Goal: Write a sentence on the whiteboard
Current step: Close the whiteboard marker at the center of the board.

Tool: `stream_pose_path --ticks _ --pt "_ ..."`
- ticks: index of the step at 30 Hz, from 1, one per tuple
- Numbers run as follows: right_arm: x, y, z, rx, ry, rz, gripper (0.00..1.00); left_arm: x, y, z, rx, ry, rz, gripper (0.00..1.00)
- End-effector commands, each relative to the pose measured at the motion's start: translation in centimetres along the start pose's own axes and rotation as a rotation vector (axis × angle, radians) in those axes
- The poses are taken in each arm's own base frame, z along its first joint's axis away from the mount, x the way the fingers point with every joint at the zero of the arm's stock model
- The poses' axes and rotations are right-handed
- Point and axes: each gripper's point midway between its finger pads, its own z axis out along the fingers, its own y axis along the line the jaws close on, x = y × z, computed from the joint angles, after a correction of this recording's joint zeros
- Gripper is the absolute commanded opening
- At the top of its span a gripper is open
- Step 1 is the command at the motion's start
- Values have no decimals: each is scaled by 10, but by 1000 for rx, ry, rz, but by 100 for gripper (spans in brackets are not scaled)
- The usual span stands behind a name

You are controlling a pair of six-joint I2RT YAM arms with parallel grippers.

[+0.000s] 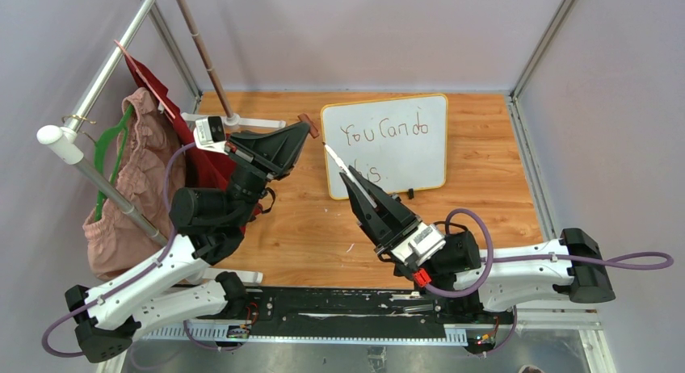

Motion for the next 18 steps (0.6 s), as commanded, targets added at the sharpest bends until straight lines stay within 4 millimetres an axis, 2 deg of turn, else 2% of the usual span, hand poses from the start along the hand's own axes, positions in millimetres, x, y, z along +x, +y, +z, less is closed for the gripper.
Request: stream_pose_path --ticks 1,18 --pt "-16 -13 9 58 -37 26 0 -5 -10 -2 31 -8 -4 0" --pt "-12 -9 12 52 -27 22 0 -2 -9 -4 34 7 -10 0"
